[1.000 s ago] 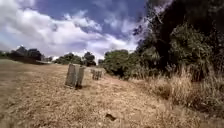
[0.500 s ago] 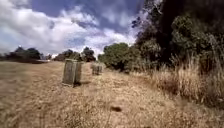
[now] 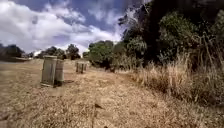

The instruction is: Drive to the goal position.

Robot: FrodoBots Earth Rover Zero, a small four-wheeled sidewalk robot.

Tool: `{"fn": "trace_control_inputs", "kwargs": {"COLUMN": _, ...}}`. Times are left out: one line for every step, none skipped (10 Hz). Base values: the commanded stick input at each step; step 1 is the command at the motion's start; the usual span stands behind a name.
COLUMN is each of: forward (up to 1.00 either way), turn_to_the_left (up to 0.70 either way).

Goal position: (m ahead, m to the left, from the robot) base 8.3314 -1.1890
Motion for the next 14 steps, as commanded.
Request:
{"fn": "trace_control_inputs", "kwargs": {"forward": 0.70, "turn_to_the_left": -0.30}}
{"fn": "trace_control_inputs", "kwargs": {"forward": 0.70, "turn_to_the_left": -0.07}}
{"fn": "trace_control_inputs", "kwargs": {"forward": 0.70, "turn_to_the_left": 0.00}}
{"fn": "trace_control_inputs", "kwargs": {"forward": 0.70, "turn_to_the_left": 0.00}}
{"fn": "trace_control_inputs", "kwargs": {"forward": 0.70, "turn_to_the_left": 0.00}}
{"fn": "trace_control_inputs", "kwargs": {"forward": 0.70, "turn_to_the_left": 0.00}}
{"fn": "trace_control_inputs", "kwargs": {"forward": 0.70, "turn_to_the_left": 0.00}}
{"fn": "trace_control_inputs", "kwargs": {"forward": 0.70, "turn_to_the_left": 0.00}}
{"fn": "trace_control_inputs", "kwargs": {"forward": 0.70, "turn_to_the_left": 0.00}}
{"fn": "trace_control_inputs", "kwargs": {"forward": 0.70, "turn_to_the_left": 0.00}}
{"fn": "trace_control_inputs", "kwargs": {"forward": 0.70, "turn_to_the_left": 0.00}}
{"fn": "trace_control_inputs", "kwargs": {"forward": 0.70, "turn_to_the_left": 0.00}}
{"fn": "trace_control_inputs", "kwargs": {"forward": 0.70, "turn_to_the_left": 0.00}}
{"fn": "trace_control_inputs", "kwargs": {"forward": 0.70, "turn_to_the_left": 0.05}}
